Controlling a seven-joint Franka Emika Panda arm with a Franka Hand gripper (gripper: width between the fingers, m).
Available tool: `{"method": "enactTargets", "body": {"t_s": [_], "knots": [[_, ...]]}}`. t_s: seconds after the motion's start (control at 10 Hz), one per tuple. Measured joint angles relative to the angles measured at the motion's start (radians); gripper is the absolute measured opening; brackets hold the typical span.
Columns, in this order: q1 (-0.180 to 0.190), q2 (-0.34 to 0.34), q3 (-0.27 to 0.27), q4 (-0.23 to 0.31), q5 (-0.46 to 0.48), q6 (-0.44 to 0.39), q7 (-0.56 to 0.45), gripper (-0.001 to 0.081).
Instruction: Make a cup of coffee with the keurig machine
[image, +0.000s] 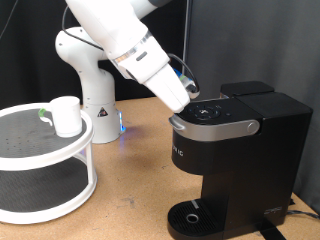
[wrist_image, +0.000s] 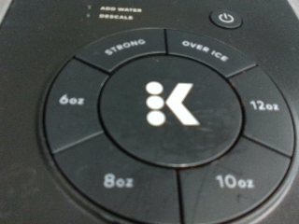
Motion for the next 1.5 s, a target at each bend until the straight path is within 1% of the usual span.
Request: {"method": "enactTargets", "body": {"t_s": [0.5,0.8,0.9,1.2,1.5], "knots": [[0.000,0.000,-0.001,0.000,0.012,0.000,-0.004,0.0000],[0.000,-0.005,-0.023,0.000,0.103,-0.002,-0.072,0.0000],[-0.001,-0.012,-0.032,0.001,0.117,-0.013,-0.081,0.0000],[-0.012,-0.048,-0.063,0.011,0.119,-0.083,-0.078,0.0000],[-0.022,-0.089,-0.091,0.041,0.131,-0.161,-0.052,0.0000]]}}
